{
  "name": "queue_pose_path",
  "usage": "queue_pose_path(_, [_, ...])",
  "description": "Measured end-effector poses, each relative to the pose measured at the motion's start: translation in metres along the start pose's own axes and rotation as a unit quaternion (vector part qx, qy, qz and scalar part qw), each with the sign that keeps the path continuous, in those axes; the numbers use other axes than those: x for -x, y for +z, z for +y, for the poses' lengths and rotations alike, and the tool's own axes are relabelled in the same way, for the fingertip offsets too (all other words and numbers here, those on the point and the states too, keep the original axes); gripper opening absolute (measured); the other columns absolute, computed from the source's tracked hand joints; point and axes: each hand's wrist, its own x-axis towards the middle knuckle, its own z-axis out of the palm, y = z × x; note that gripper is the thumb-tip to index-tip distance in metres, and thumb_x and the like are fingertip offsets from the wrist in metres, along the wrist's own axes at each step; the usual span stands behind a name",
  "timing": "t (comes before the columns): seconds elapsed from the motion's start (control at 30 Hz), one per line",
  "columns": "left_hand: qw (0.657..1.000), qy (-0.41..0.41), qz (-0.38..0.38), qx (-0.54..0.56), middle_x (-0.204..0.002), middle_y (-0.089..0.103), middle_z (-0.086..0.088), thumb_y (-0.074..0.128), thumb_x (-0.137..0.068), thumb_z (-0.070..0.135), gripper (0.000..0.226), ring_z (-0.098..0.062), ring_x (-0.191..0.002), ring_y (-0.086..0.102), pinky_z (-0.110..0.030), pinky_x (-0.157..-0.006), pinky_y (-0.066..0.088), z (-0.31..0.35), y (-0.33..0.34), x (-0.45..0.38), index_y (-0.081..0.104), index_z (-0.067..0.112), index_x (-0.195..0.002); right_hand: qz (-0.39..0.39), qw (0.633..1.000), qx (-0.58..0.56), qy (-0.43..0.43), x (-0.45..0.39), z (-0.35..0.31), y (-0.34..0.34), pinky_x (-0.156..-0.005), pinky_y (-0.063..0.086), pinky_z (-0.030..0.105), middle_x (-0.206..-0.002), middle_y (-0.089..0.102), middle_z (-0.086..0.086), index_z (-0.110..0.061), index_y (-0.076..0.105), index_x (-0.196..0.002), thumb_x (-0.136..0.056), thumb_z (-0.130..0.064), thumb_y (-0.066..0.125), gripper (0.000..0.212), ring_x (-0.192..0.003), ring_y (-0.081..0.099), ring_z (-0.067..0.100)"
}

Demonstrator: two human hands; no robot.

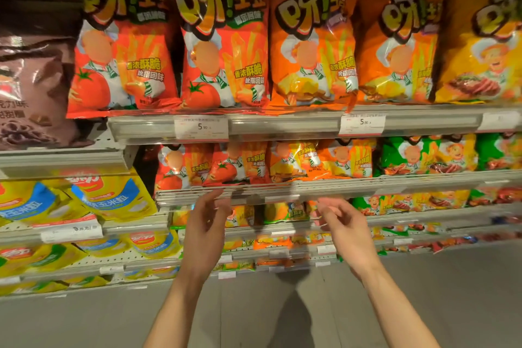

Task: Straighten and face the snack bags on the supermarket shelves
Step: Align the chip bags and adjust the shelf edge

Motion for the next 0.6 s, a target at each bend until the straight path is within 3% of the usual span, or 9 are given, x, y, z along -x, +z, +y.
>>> queue_pose_path(0.1, [1.000,-0.020,-0.001,0.021,-0.109,0.076,0.005,0.064,-0.096,0.041,0.026,-0.010,-0.102,0.072,-0.035,-0.092,0.057,-0.003,0.018,0.023,0.067,0.033,-0.120,0.020,1.000,0.008,0.001,0.014,0.003,-0.027,-0.076,0.051,0.012,-0.083,0.076,-0.008,-0.022,0.072,-0.107,-0.100,-0.017,0.063,0.012,-0.076,0.070,0.005])
queue_pose_path(0.2, [0.999,-0.022,-0.001,0.037,-0.109,0.076,0.002,0.063,-0.101,0.026,0.018,-0.012,-0.098,0.073,-0.032,-0.087,0.058,0.001,0.039,0.039,0.068,0.033,-0.117,0.046,0.999,0.007,-0.007,0.021,0.003,-0.054,-0.083,0.052,0.020,-0.087,0.077,-0.003,-0.021,0.072,-0.107,-0.100,-0.018,0.063,0.012,-0.080,0.069,0.005])
queue_pose_path(0.3, [0.999,-0.001,-0.010,0.044,-0.106,0.076,0.002,0.062,-0.101,0.020,0.019,-0.011,-0.095,0.073,-0.023,-0.079,0.056,0.014,0.064,0.053,0.069,0.034,-0.110,0.066,0.997,-0.001,-0.031,0.025,0.001,-0.083,-0.079,0.052,0.012,-0.086,0.077,0.000,-0.017,0.073,-0.106,-0.100,-0.015,0.063,0.012,-0.079,0.068,0.008])
queue_pose_path(0.43, [0.998,0.011,-0.011,0.065,-0.103,0.078,0.003,0.066,-0.100,0.025,0.016,-0.014,-0.093,0.074,-0.019,-0.076,0.057,0.035,0.107,0.073,0.071,0.040,-0.105,0.071,0.996,-0.020,-0.041,0.030,0.009,-0.139,-0.079,0.053,0.019,-0.087,0.075,0.010,-0.019,0.074,-0.107,-0.099,-0.021,0.064,0.012,-0.083,0.071,0.020])
queue_pose_path(0.5, [0.997,0.019,-0.009,0.073,-0.106,0.078,0.001,0.066,-0.100,0.027,0.015,-0.015,-0.097,0.074,-0.023,-0.082,0.058,0.041,0.135,0.085,0.070,0.036,-0.111,0.073,0.996,-0.019,-0.046,0.031,0.015,-0.173,-0.078,0.054,0.024,-0.086,0.073,0.013,-0.022,0.074,-0.105,-0.100,-0.023,0.064,0.011,-0.080,0.070,0.019])
queue_pose_path(0.6, [0.995,0.023,-0.017,0.092,-0.112,0.076,-0.010,0.058,-0.102,0.018,0.021,-0.023,-0.101,0.072,-0.025,-0.083,0.057,0.049,0.187,0.104,0.067,0.018,-0.121,0.075,0.995,-0.060,-0.038,0.031,0.025,-0.227,-0.070,0.054,0.018,-0.082,0.077,0.001,-0.024,0.075,-0.097,-0.101,-0.012,0.061,0.019,-0.077,0.071,0.009])
